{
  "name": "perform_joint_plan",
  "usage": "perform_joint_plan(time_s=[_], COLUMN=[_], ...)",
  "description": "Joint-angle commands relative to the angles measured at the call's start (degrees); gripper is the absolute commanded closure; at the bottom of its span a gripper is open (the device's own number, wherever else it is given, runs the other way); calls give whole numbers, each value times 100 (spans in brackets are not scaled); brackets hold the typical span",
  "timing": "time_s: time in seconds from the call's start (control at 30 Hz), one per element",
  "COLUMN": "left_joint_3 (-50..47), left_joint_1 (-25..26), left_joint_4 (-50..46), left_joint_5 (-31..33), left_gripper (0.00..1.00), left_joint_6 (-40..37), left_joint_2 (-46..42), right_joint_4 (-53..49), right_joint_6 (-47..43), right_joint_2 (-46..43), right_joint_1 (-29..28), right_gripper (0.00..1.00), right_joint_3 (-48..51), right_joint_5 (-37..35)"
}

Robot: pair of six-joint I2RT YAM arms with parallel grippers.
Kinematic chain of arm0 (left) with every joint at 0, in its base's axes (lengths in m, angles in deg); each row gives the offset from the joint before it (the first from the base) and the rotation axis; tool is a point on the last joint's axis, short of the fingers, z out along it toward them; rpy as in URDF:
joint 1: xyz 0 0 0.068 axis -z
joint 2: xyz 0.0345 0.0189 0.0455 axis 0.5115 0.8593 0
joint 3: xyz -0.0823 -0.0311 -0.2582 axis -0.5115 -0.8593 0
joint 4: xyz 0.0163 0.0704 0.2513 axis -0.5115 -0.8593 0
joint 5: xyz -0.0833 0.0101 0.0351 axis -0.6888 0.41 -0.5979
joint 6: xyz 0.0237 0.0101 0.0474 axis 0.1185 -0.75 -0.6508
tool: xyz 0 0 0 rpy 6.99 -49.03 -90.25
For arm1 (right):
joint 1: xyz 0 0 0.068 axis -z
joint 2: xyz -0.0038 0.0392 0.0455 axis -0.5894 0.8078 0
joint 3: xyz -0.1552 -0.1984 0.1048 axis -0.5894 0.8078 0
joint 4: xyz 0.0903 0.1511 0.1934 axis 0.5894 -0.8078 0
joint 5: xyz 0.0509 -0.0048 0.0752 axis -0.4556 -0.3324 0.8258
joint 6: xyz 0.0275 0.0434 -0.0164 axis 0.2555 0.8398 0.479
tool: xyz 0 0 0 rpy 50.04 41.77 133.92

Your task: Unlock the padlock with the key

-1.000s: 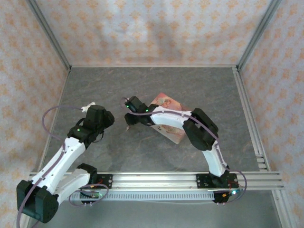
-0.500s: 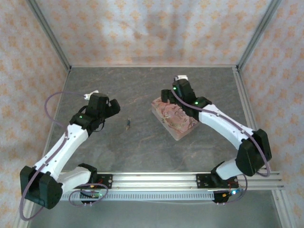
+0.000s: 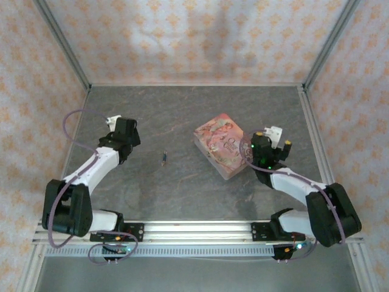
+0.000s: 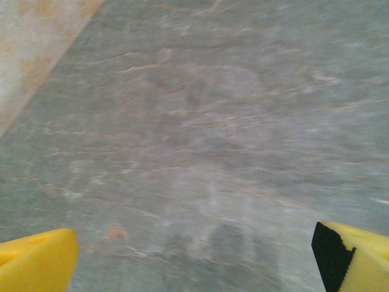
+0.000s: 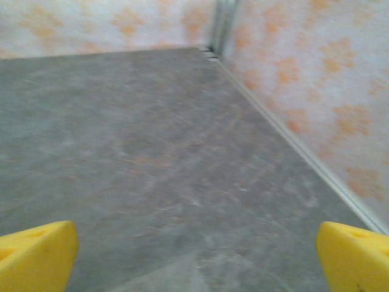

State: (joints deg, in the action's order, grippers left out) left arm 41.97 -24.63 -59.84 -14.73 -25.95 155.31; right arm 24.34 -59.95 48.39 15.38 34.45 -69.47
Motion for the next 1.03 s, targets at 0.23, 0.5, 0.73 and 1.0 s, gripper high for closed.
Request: perform_joint_plan(time_s=[0.23, 0.5, 0.73, 1.0], left_joint_3=[-1486, -2276, -2193, -2170], left_joint_1=[-83, -198, -184, -147], left_joint_4=[3671, 6162, 5952, 5886], left_joint_5=[499, -542, -542, -454], left_gripper=[0, 0, 0, 0], left_joint_6=[-1001, -1690, -1681, -1681], left_joint_2=[180, 916, 867, 848], right_joint_4=[4212, 4266, 3306, 3245], right_joint_6=[-1257, -353, -495, -384], right_joint_2=[1515, 1819, 1675, 1715], right_joint_1=[392, 1640, 1539, 1616], right_gripper=[0, 1, 1, 1], right_joint_3=[777, 877, 536, 473], right_joint_5=[176, 2545, 2673, 2613])
